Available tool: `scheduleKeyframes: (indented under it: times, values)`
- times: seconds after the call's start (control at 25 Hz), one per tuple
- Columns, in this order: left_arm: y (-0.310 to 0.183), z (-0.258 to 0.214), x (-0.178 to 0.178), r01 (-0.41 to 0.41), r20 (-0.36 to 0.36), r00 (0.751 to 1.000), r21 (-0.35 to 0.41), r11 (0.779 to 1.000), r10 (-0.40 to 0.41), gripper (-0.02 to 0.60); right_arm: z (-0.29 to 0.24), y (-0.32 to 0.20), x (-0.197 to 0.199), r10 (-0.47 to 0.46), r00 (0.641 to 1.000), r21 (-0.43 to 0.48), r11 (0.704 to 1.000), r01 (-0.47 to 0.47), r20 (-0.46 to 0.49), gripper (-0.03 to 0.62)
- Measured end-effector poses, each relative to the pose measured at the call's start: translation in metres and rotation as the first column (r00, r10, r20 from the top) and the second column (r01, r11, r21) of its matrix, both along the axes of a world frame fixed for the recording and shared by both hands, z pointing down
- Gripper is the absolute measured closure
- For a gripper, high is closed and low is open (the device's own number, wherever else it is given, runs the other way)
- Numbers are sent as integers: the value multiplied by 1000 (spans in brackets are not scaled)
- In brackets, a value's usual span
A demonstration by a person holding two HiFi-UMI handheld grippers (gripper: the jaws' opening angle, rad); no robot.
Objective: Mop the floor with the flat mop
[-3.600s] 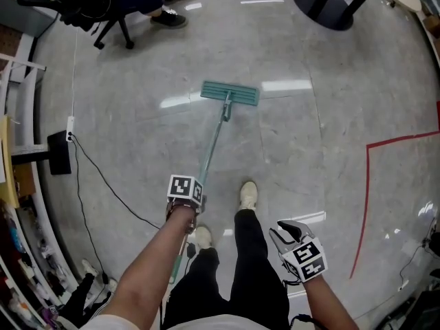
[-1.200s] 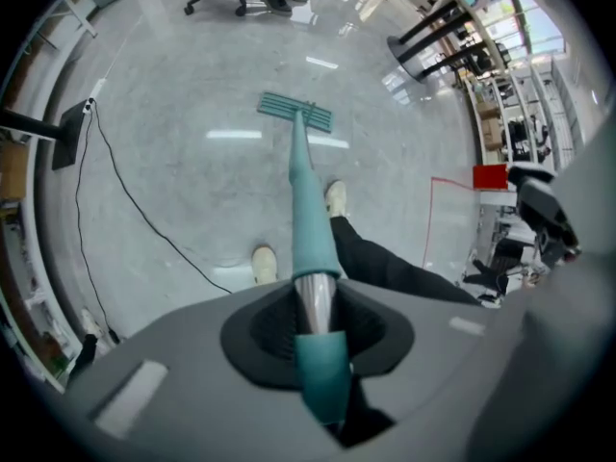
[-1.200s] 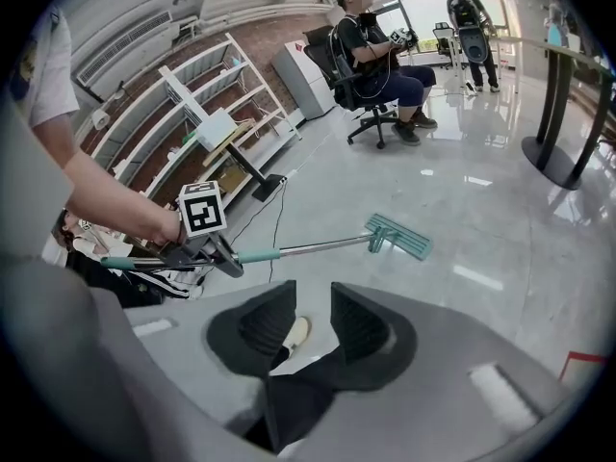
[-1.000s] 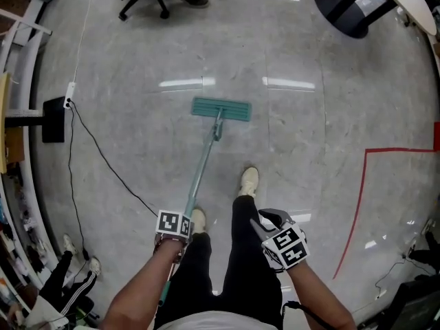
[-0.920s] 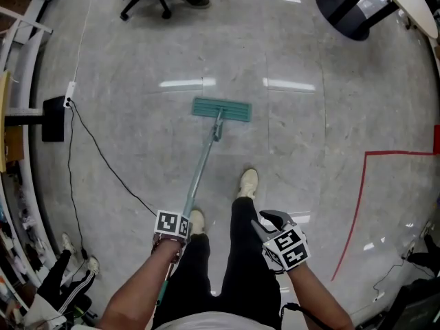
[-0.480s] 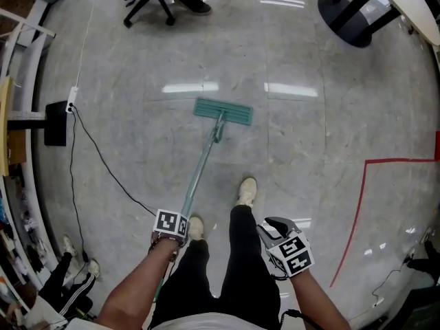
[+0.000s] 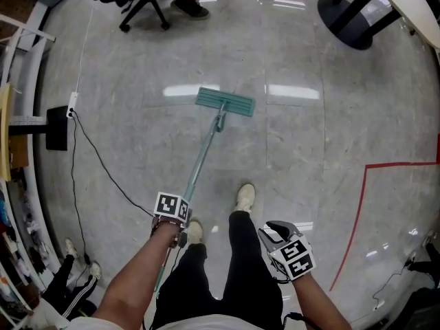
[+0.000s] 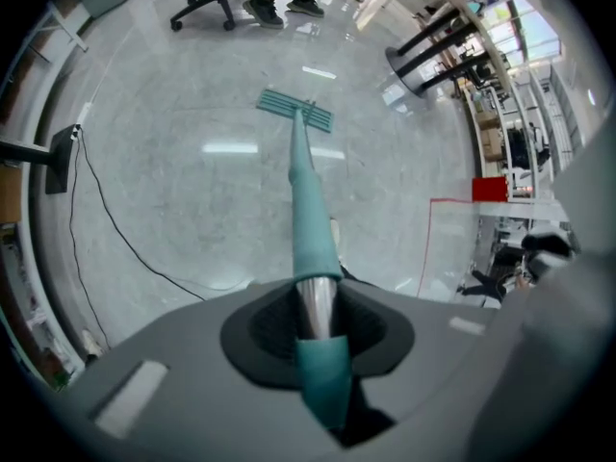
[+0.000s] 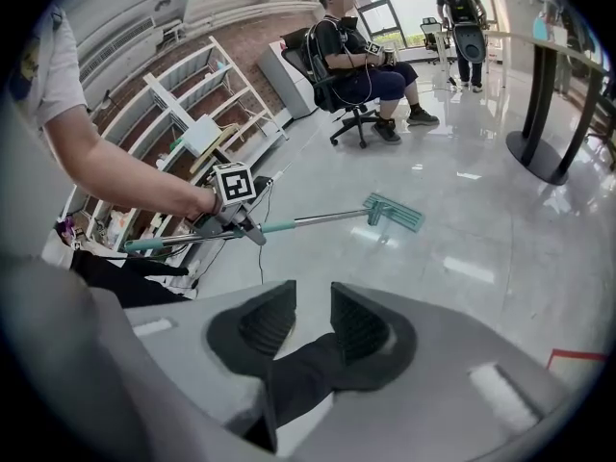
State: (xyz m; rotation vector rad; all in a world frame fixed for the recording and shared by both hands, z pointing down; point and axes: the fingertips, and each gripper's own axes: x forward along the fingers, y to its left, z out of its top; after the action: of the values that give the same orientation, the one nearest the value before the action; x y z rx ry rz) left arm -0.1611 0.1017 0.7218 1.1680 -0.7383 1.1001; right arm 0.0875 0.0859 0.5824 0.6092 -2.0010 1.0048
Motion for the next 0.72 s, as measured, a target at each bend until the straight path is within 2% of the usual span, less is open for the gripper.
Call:
scheduleKeyframes:
  times: [0.32, 0.72]
  values:
    - [-71, 0, 26, 33, -32, 999, 3, 999, -33, 495, 0, -15, 26, 35, 999, -5, 999, -35, -9, 482]
    - [-145, 6, 50, 63, -35, 997, -1, 998, -63, 495, 8, -27, 54, 86, 996, -19, 996, -86, -3, 482]
